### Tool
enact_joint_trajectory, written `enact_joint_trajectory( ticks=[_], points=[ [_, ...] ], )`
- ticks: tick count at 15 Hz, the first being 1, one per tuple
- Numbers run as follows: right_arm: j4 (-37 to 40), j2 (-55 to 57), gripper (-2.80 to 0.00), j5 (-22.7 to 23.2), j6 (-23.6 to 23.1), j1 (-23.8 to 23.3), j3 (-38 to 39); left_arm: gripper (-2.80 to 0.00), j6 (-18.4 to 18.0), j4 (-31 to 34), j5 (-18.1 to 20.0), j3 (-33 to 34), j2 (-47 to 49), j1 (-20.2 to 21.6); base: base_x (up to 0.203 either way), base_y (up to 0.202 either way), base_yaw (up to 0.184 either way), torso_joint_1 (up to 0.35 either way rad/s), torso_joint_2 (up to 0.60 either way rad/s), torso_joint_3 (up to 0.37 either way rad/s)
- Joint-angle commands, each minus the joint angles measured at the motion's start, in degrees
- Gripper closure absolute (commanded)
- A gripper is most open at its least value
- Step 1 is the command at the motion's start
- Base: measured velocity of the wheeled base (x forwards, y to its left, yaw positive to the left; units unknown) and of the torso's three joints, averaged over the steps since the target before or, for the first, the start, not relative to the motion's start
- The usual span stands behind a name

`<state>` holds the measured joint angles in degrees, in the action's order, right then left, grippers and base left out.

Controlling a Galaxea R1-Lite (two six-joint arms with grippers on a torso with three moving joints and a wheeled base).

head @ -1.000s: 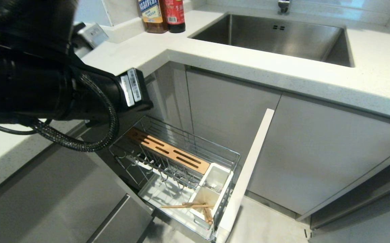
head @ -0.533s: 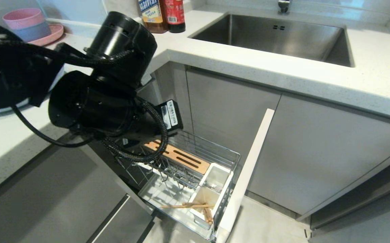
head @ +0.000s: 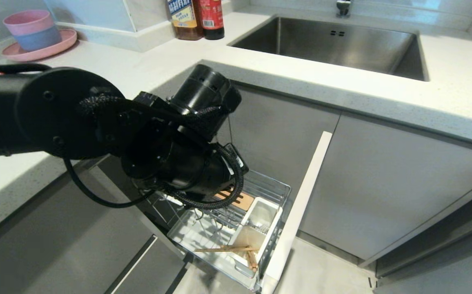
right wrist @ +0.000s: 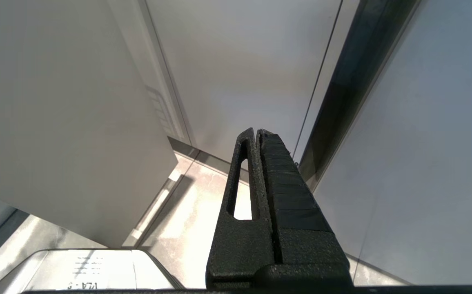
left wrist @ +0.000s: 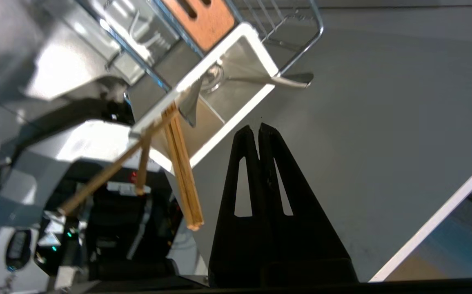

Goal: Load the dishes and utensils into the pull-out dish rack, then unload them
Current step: Take the fork out of the cupboard

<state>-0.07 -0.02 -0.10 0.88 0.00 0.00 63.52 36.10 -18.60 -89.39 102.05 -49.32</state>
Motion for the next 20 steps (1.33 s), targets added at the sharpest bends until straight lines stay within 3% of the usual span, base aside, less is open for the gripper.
enact_joint_trajectory(
  ticks=[1,7,16,17,20],
  points=[
    [-0.01,0.02,0.0,0.01,0.0,0.0,0.06,0.0,2.35,0.19,-0.17,0.71,1.1,-1.29,0.0,0.0,0.0,0.0,0.0,0.0],
    [-0.01,0.02,0.0,0.01,0.0,0.0,0.09,0.0,2.83,-5.28,-0.29,4.51,4.12,-1.29,0.0,0.0,0.0,0.0,0.0,0.0],
    [-0.01,0.02,0.0,0.01,0.0,0.0,0.09,0.0,5.21,-5.63,1.17,4.29,7.9,1.07,0.0,0.0,0.0,0.0,0.0,0.0],
    [-0.01,0.02,0.0,0.01,0.0,0.0,0.09,-2.8,5.12,-5.6,1.2,4.32,7.9,0.98,0.0,0.0,0.0,0.0,0.0,0.0],
    [-0.01,0.02,0.0,0.01,0.0,0.0,0.09,-2.8,5.29,-5.6,0.94,4.31,7.55,0.98,0.0,0.0,0.0,0.0,0.0,0.0]
  ],
)
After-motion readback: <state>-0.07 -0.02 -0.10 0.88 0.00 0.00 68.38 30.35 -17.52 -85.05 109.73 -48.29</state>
